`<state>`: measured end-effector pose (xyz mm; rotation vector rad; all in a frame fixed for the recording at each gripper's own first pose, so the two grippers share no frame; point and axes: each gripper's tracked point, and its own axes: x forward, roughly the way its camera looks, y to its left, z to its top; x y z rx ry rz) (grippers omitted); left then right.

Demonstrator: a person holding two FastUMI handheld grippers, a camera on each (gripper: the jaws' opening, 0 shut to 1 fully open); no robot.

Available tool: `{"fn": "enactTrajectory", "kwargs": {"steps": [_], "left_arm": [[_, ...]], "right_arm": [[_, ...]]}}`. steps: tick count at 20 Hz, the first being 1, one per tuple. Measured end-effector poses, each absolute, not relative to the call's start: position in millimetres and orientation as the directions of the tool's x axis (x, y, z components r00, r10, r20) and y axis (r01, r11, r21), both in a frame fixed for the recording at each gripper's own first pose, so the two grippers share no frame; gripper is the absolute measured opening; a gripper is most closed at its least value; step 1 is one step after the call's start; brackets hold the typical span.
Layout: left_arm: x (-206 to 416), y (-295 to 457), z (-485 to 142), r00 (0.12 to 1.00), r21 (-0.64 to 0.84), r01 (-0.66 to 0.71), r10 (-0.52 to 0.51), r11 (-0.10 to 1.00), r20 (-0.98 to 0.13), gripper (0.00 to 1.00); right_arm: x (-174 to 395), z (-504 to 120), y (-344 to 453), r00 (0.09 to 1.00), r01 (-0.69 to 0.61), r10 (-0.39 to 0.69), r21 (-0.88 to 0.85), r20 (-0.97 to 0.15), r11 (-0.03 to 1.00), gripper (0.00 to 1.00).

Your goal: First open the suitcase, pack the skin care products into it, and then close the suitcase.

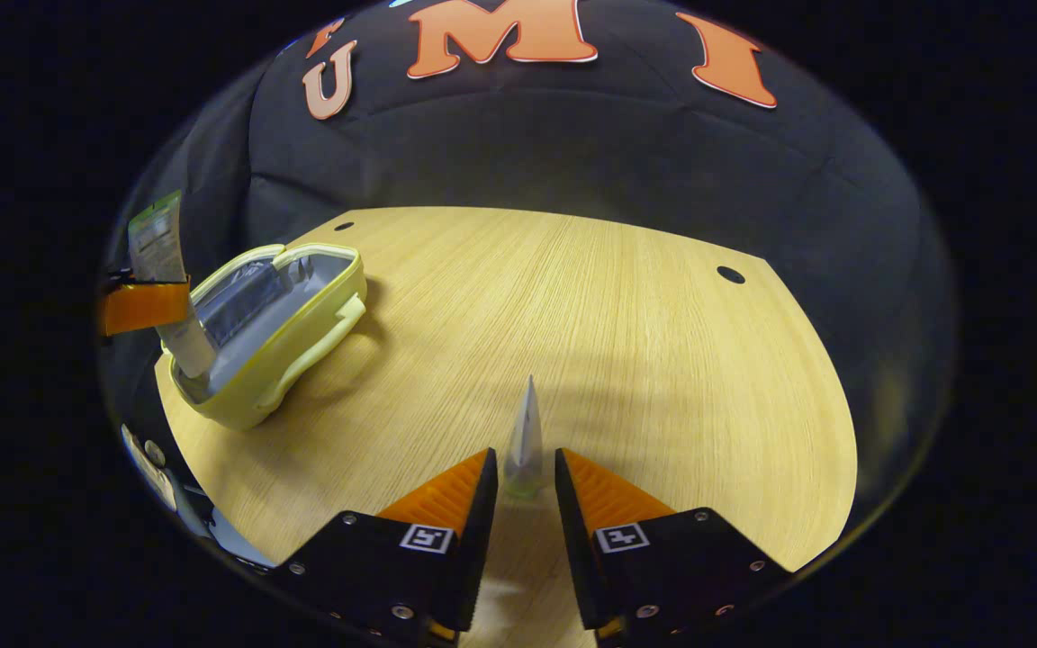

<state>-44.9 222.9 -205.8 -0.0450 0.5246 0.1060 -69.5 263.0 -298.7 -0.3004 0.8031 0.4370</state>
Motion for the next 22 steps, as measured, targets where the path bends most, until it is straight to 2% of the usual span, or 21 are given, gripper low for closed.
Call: {"fn": "enactTrajectory", "kwargs": {"steps": [2,4,7,11,14,15,16,21,22], "left_arm": [[-46,228,-209,0.856,-0.021,-0.115,0.088,0.993,-0.509,0.33],[-47,231,-210,0.851,-0.021,-0.115,0.088,0.993,-0.517,0.34],[-50,237,-206,0.844,-0.033,-0.104,0.07,0.994,-0.532,0.32],[-60,279,-181,0.822,0.003,-0.121,0.102,0.993,-0.56,0.33],[-57,309,-164,0.794,-0.058,-0.082,0.03,0.995,-0.607,0.33],[-54,318,-165,0.773,-0.079,-0.063,-0.001,0.995,-0.634,0.33],[-53,327,-168,0.74,-0.098,-0.047,-0.031,0.994,-0.671,0.33],[-46,355,-209,0.566,-0.127,0.033,-0.123,0.991,-0.815,0.34],[-43,358,-222,0.532,-0.13,0.048,-0.136,0.99,-0.835,0.34]], "right_arm": [[-70,-301,264,0.604,-0.495,0.265,-0.093,-0.752,0.864,0.32],[-68,-302,267,0.6,-0.502,0.27,-0.092,-0.753,0.86,0.29],[-72,-295,268,0.589,-0.48,0.268,-0.063,-0.762,0.875,0.28],[-79,-268,275,0.607,-0.475,0.257,-0.085,-0.752,0.876,0.27],[-88,-239,293,0.624,-0.463,0.262,-0.079,-0.736,0.883,0.27],[-90,-231,298,0.633,-0.443,0.257,-0.07,-0.731,0.894,0.22],[-94,-224,305,0.636,-0.428,0.261,-0.051,-0.726,0.902,0.27],[-118,-200,340,0.64,-0.342,0.287,0.071,-0.712,0.937,0.27],[-122,-199,341,0.644,-0.324,0.277,0.074,-0.713,0.943,0.32]]}}
